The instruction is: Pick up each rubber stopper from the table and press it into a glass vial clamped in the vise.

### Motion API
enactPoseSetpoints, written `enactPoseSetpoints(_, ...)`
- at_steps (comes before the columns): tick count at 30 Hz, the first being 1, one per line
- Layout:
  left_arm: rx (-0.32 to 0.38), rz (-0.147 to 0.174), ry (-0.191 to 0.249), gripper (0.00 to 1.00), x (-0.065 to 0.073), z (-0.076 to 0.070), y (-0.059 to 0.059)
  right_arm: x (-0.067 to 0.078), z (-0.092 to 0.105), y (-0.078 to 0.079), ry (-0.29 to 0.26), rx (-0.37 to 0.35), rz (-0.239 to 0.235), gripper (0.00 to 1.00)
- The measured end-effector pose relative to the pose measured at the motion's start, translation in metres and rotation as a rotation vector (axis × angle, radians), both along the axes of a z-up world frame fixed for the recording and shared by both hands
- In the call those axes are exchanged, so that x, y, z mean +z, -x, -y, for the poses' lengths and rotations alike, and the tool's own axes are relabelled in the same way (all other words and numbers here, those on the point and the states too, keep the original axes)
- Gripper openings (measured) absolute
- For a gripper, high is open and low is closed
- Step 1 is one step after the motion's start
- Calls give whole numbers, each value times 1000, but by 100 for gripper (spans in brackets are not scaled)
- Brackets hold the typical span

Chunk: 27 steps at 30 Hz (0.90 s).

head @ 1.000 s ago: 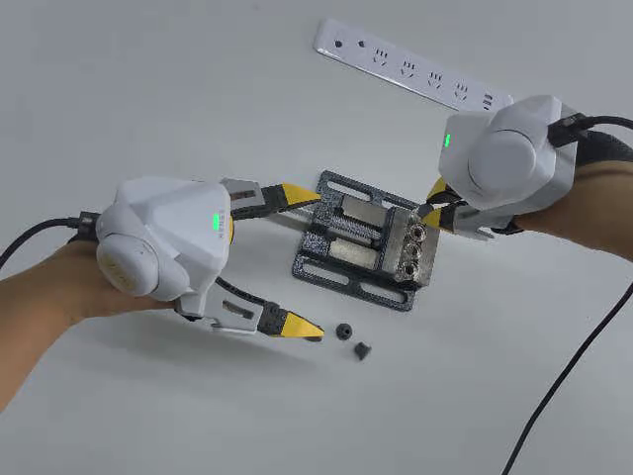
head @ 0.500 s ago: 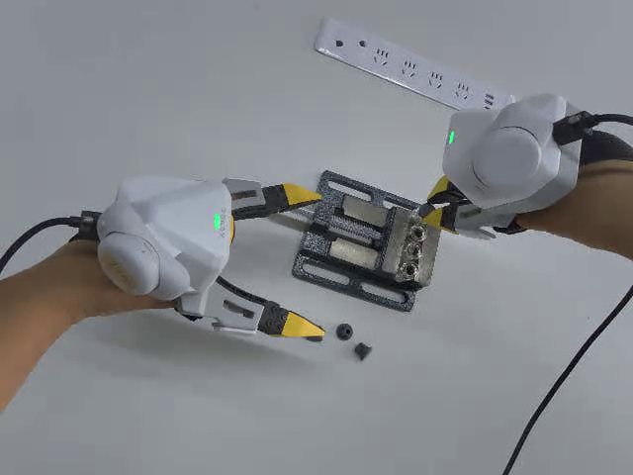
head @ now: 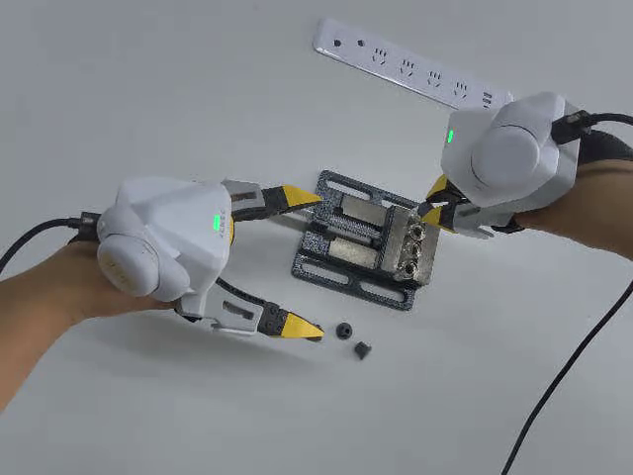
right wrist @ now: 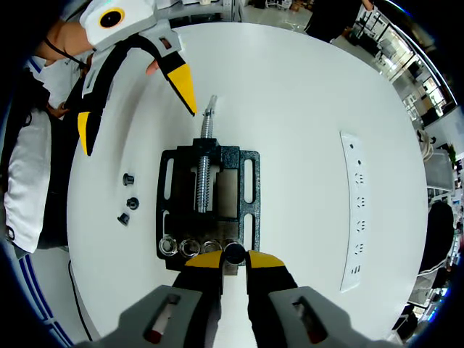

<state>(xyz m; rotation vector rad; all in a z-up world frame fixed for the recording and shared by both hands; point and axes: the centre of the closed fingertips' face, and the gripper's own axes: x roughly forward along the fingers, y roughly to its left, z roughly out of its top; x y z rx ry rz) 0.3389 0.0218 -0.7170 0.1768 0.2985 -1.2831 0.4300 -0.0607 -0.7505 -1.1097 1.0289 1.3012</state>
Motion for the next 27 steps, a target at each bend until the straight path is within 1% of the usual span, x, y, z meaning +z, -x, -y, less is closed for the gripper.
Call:
enactPoseSetpoints(8, 1, -1, 0, 75, 0, 0, 0, -1, 0, -1, 4, 11, 1, 12)
enactPoseSetpoints(11, 0, -2, -1, 75, -1, 0, 0, -2, 2, 0, 14, 17, -1, 12)
enactPoseSetpoints(19, 0, -2, 0, 75, -2, -1, -1, -1, 1, 3, 14, 19, -9, 17)
enactPoseSetpoints(27, 0, -4, -1, 75, -2, 0, 0, 0, -3, 2, 11, 25, -7, 16)
